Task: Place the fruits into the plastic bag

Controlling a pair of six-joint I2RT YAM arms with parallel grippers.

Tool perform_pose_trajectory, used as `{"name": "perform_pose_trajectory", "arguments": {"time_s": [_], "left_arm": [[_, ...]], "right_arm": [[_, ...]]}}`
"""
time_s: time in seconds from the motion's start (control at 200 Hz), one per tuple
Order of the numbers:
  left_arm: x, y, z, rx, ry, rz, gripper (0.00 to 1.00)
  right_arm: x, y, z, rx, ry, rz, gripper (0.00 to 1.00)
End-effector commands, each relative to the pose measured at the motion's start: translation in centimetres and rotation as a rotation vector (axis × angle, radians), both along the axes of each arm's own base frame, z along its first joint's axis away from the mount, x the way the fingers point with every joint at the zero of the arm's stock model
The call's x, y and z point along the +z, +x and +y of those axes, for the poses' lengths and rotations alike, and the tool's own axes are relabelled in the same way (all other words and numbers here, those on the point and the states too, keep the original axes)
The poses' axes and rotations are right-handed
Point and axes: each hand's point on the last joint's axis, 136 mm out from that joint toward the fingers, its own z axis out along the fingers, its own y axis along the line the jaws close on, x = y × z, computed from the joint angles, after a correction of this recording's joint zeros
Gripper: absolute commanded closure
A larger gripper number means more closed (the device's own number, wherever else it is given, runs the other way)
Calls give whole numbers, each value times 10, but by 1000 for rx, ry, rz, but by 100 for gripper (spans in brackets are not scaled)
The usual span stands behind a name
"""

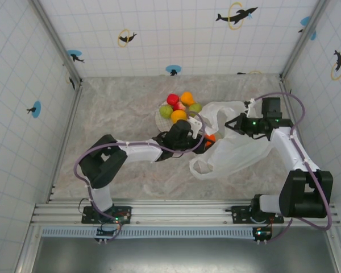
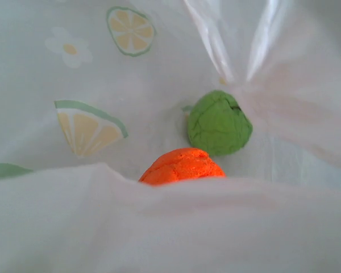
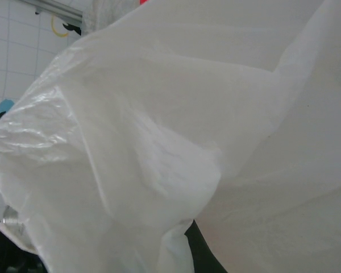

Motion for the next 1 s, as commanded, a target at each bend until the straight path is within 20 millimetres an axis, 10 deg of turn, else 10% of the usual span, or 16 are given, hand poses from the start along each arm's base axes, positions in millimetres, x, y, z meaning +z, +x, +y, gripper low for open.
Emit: {"name": "perform_pose_trajectory", "arguments": {"time_s": [0.0,0.32,0.996], "left_arm": [[18,29,-11,101,-57,-39,44],[-2,64,-40,204,-63,-36,41],[-30,64,-93,192,-152,32,21]], "right_arm": [[9,-10,7,53,-22,-21,100],[-5,-17,14,126,-73,-17,100],[-20,-15,13,112,-40,10,100]]}}
